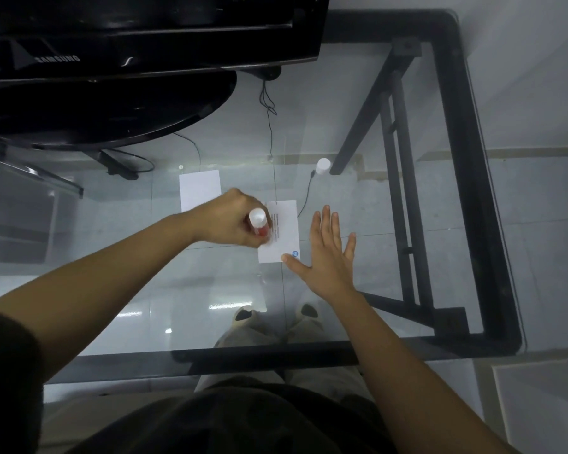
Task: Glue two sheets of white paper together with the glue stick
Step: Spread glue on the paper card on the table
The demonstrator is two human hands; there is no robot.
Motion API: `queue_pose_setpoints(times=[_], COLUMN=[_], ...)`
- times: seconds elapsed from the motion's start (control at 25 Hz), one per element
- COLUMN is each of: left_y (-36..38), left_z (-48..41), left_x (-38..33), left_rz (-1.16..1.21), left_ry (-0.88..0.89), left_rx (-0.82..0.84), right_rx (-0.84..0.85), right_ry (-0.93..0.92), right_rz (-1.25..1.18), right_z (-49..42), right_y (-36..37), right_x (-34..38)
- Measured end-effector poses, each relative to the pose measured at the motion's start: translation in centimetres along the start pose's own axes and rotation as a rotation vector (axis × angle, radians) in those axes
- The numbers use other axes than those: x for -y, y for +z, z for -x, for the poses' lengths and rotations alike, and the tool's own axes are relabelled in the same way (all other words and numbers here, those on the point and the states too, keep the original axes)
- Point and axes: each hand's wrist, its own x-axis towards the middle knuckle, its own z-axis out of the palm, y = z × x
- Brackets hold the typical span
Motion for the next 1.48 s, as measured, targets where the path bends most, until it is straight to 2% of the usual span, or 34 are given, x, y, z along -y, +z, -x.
queue_pose_setpoints(times=[0.12,0.2,0.28,0.48,0.6,0.64,0.68,0.84,0.96,1.08,1.32,1.48], left_y=[-2.1,-2.3,-0.9,3.5,3.5,3.0,2.4,-0.6,-1.7,-1.4,-0.7,0.3], left_z=[-0.6,-0.1,0.8,2.2,1.5,0.8,-0.1,-4.8,-8.0,-9.9,-10.5,-6.3], left_x=[1.5,2.1,2.0,0.8,0.9,0.9,1.0,0.7,0.1,0.0,0.0,0.8], left_rz=[0.019,0.124,0.449,1.604,1.981,1.961,1.814,0.865,0.499,0.402,0.321,0.203], left_ry=[-0.100,-0.195,-0.314,-0.498,-0.549,-0.543,-0.537,-0.445,-0.287,-0.210,-0.216,-0.251], left_rx=[-0.182,-0.304,-0.408,-0.714,-0.811,-0.775,-0.706,-0.453,-0.390,-0.352,-0.356,-0.538], right_rx=[0.007,0.000,-0.009,-0.015,-0.043,-0.048,-0.047,-0.018,-0.011,-0.007,-0.025,-0.012], right_ry=[0.005,0.005,-0.005,-0.048,-0.042,-0.038,-0.033,-0.013,-0.008,-0.006,-0.004,-0.004], right_rz=[-0.020,-0.020,-0.013,-0.010,-0.028,-0.036,-0.043,-0.059,-0.050,-0.053,-0.046,-0.056], right_z=[0.0,0.1,0.2,0.4,0.4,0.3,0.2,0.0,-0.1,-0.1,-0.1,0.0], right_y=[-0.1,-0.2,-0.4,-0.7,-0.7,-0.6,-0.5,-0.5,-0.4,-0.3,-0.3,-0.4], right_x=[0.0,0.2,0.3,0.3,0.4,0.4,0.4,0.5,0.3,0.4,0.4,0.4])
